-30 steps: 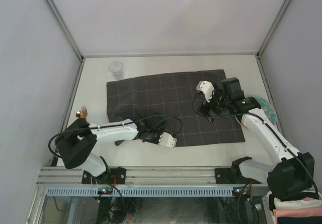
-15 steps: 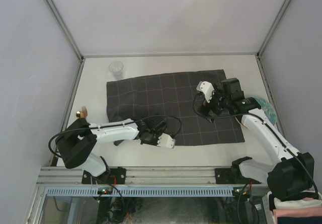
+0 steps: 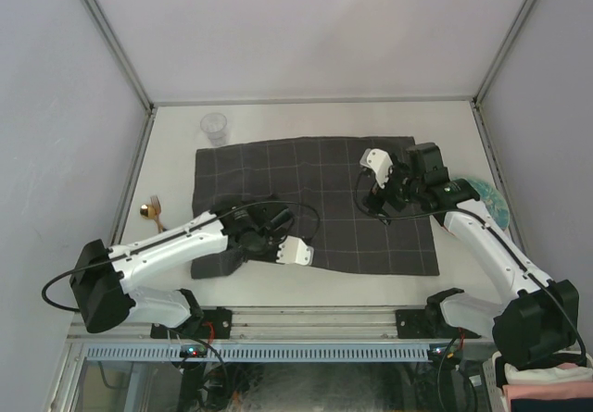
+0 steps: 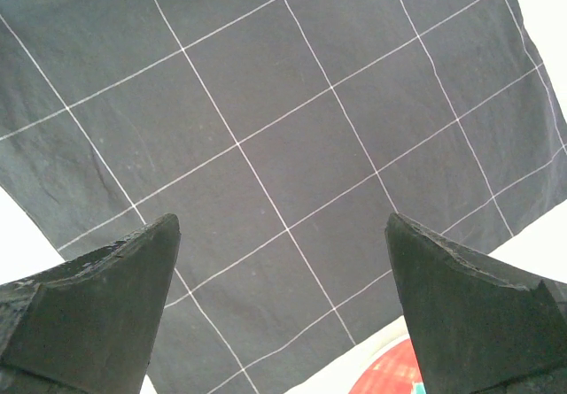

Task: Set the dinner table for one person
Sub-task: Flatten out the napkin at the center of the board.

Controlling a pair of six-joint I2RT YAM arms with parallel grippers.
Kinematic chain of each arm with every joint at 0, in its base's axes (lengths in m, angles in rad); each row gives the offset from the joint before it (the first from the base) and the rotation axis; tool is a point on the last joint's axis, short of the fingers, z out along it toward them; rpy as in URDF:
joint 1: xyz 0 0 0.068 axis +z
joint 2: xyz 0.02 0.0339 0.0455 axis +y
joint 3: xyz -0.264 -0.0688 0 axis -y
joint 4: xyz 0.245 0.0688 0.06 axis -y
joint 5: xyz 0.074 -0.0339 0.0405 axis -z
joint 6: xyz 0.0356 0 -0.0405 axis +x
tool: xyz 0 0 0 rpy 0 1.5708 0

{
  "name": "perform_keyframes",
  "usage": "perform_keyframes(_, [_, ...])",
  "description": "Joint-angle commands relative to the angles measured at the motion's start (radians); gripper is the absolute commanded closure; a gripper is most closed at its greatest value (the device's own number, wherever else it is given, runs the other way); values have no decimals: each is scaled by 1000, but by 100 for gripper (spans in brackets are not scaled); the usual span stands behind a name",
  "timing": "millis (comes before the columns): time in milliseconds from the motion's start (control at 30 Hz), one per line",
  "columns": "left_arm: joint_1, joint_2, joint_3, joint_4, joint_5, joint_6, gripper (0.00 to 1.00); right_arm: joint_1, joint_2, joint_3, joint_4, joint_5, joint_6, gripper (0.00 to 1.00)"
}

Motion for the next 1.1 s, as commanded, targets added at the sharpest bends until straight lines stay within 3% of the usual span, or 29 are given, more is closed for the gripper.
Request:
perform_keyframes(0, [-5, -11, 77, -127, 51, -28, 100, 15, -4, -1, 41, -14, -6, 0])
perform_keyframes(167, [-5, 1, 59, -133, 85, -42, 99, 22, 3, -1, 39, -9, -9, 0])
perform_keyframes(433, [-5, 3, -87, -17, 100, -52, 71, 28, 14, 0, 16, -31, -14, 0])
perform_keyframes(633, [0, -46, -166, 28, -8, -29, 67, 47, 59, 1, 15, -47, -26, 0])
perform_keyframes(833, [72, -139, -237, 102, -114, -64, 67, 64, 271, 142, -51, -59, -31, 0])
perform_keyframes(1067, [237, -322, -298, 134, -187, -94, 67, 82, 611, 482, -284, -92, -139, 0])
